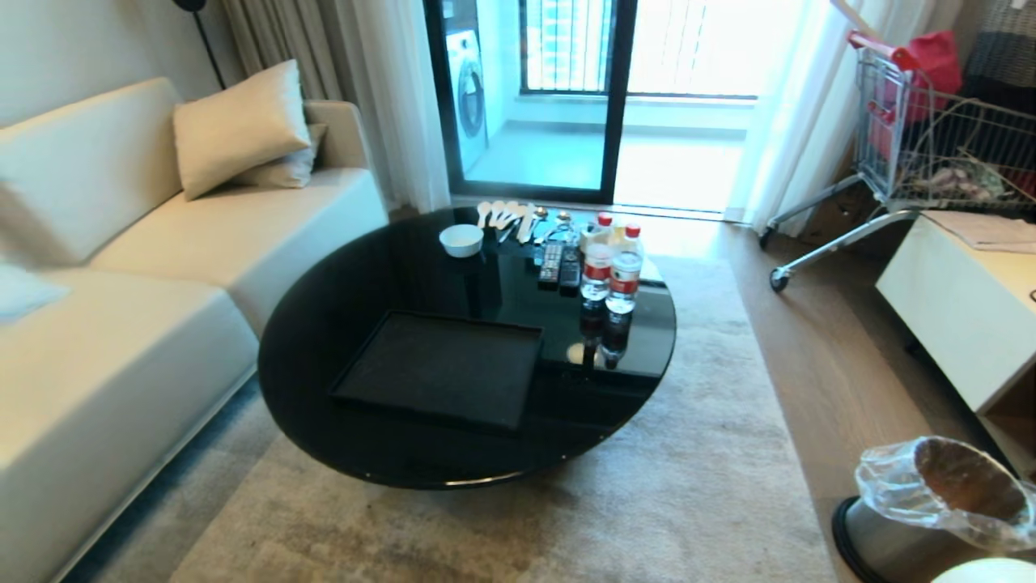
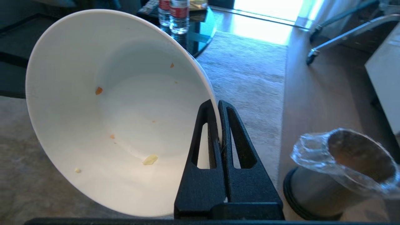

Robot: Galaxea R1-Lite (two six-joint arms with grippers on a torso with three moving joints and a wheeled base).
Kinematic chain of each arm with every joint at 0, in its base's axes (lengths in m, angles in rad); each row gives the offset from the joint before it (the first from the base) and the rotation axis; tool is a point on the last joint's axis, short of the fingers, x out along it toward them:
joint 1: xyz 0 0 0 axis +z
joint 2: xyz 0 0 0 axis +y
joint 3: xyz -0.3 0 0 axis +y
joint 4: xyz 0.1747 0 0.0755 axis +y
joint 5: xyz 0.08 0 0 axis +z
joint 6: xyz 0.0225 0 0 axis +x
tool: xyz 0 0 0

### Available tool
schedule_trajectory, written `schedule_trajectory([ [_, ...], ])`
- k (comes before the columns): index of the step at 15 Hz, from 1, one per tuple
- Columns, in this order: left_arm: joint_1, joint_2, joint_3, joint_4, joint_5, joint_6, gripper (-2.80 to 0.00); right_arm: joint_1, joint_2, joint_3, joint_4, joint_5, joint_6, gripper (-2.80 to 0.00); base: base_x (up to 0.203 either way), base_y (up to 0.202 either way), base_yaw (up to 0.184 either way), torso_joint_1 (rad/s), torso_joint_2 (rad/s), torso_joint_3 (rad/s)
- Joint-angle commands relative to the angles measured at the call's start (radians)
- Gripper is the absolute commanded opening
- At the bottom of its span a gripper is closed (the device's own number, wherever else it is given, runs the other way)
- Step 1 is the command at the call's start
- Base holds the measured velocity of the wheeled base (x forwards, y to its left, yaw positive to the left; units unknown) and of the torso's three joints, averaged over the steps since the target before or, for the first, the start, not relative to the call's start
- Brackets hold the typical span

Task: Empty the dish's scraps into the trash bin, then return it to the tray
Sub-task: Put the bowl back to the table

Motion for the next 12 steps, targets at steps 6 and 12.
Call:
schedule_trajectory([
  [6,0.0,0.0,0.0,0.0,0.001,-0.001,-2.8,0.0,0.001,0.0,0.0,0.001,0.002,-2.8,-0.001,-0.008,0.144,0.002,0.01,0.001],
  [12,0.0,0.0,0.0,0.0,0.001,-0.001,-2.8,0.0,0.001,0.0,0.0,0.001,0.002,-2.8,0.0,0.0,0.0,0.0,0.0,0.0],
])
